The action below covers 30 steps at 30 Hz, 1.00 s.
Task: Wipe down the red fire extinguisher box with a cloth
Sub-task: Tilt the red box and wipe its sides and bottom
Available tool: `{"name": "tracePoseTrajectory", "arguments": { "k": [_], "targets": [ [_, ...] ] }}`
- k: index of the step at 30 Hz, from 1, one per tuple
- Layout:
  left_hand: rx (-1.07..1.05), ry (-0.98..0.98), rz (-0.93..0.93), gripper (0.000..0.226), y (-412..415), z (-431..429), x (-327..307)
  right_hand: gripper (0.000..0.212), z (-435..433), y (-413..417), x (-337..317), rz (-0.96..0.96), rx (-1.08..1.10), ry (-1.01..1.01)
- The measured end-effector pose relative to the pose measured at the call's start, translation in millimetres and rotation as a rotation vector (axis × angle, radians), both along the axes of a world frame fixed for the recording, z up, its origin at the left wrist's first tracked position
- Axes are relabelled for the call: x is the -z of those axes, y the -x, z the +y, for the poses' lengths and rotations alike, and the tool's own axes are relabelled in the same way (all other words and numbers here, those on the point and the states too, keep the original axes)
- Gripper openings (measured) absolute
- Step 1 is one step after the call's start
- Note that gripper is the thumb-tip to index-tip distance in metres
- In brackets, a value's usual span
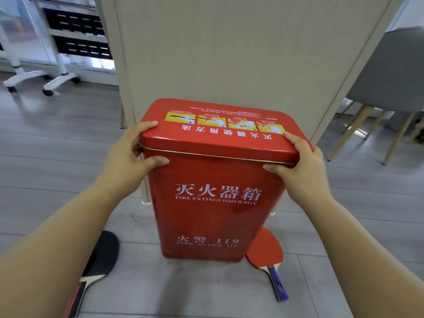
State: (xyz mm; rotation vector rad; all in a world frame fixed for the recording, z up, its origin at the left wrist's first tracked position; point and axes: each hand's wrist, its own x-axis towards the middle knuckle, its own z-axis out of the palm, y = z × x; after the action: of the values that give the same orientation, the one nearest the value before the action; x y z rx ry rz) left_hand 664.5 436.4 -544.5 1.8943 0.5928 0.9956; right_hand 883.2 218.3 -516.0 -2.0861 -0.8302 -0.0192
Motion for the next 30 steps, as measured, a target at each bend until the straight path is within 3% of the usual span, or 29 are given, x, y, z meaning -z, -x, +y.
{"name": "tracePoseTrajectory", "arguments": {
  "k": [9, 20, 30],
  "targets": [
    [-0.101, -0.033, 0.032, 0.07, -25, -16, -1, 0.078, 8, -46, -6, 0.006, -0.08, 0.015],
    [-0.035, -0.03, 0.134, 0.073, -29, 28, -12, 0.074, 19, -21, 10, -0.016, -0.009, -0.066],
    [-0.089, -0.043, 0.055, 0.074, -39, 20, 1, 0.078, 27, -38, 4, -0.012, -0.006, -0.056]
  ]
}}
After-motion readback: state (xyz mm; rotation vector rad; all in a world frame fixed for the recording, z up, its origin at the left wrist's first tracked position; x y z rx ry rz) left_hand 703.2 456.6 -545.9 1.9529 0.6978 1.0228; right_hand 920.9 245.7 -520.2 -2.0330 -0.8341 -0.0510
